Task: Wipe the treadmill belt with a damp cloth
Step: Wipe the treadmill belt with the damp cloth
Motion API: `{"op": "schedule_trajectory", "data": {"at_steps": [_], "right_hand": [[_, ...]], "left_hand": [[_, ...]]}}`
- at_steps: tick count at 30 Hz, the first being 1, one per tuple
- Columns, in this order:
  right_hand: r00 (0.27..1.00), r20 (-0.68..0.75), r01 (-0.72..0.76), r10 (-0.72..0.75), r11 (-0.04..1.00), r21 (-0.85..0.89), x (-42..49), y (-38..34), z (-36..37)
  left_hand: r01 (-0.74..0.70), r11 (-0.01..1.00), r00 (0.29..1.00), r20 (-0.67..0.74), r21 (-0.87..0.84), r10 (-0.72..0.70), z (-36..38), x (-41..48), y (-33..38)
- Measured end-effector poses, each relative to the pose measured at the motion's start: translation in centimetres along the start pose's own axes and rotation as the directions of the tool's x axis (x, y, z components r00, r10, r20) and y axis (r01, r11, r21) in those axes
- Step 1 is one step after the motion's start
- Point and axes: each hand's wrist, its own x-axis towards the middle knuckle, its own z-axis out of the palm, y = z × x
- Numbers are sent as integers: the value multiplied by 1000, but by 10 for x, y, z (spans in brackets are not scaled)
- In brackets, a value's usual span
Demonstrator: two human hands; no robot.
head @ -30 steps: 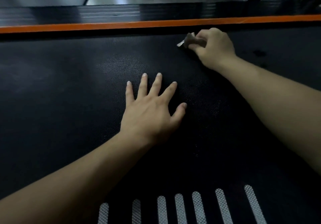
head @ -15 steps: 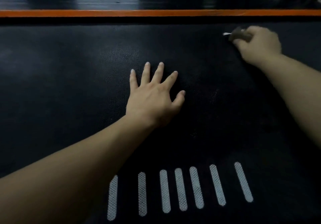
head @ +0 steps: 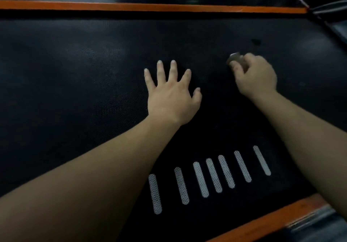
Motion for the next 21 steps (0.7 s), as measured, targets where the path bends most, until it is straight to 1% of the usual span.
{"op": "schedule_trajectory", "data": {"at_steps": [3,5,6,8,9,10,11,13,15,16,17,18,20,21], "right_hand": [[966,130,206,-222,970,127,-46,-7,-11],[949,135,276,-284,958,74,-52,15,-19],[958,106,266,-267,964,25,-43,30,-21],[993,60,98,-97,995,-20,-19,57,-19],[999,40,18,-17,999,-32,-13,62,-19],[1000,24,-2,3,999,-40,-16,62,-20],[999,14,45,-45,999,-14,-27,59,-19],[965,19,259,-263,960,108,-68,42,-23],[887,117,421,-447,886,195,-109,36,-36],[847,161,473,-506,857,203,-113,42,-41],[828,159,512,-538,840,178,-108,53,-43],[851,121,498,-511,858,124,-96,65,-42],[951,85,295,-297,955,43,-64,87,-38],[977,78,196,-198,980,30,-57,92,-36]], "left_hand": [[1,1000,1000,2,7,-1,0,1,1],[12,1000,1000,-13,16,-12,1,2,2],[19,1000,1000,-19,19,-19,2,2,2],[27,999,999,-29,34,-26,4,2,3],[29,999,999,-27,44,-28,4,2,5],[31,998,999,-25,52,-30,4,2,7],[39,997,999,-25,63,-37,4,1,9],[73,995,997,-19,70,-71,1,3,14],[122,992,992,-5,24,-122,-2,6,26],[149,989,989,-2,-12,-149,-3,8,34],[174,983,985,10,-58,-174,-3,8,43],[201,974,980,26,-105,-199,-1,8,51],[243,958,970,28,-155,-242,5,5,62],[247,960,968,4,-134,-249,10,3,65]]}}
